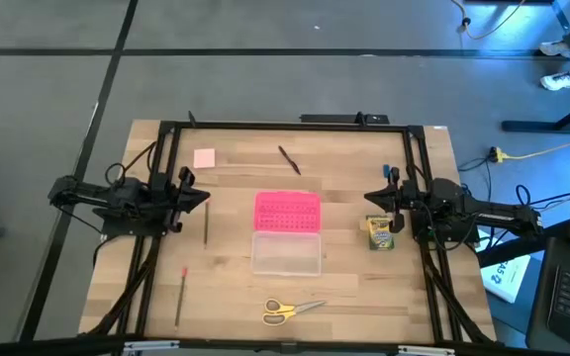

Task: Pack school essentials
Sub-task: Put the yellow crayon box into the pink supply box

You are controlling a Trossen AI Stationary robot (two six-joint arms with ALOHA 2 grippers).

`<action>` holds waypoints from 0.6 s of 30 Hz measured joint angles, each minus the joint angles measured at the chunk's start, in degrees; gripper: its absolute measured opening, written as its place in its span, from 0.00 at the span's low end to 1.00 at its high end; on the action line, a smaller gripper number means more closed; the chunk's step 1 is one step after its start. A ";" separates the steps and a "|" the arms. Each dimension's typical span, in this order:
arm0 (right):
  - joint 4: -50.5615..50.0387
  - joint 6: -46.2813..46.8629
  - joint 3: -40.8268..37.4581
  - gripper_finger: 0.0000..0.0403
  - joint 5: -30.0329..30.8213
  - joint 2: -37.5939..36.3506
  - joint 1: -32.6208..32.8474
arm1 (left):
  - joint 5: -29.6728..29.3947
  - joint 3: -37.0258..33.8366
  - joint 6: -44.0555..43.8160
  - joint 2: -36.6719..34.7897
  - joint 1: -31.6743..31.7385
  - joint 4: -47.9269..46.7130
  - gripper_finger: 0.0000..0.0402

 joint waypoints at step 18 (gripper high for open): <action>5.09 -2.83 0.66 0.01 -2.64 0.03 -0.02 | 0.00 -0.01 0.00 0.01 -0.01 0.00 0.00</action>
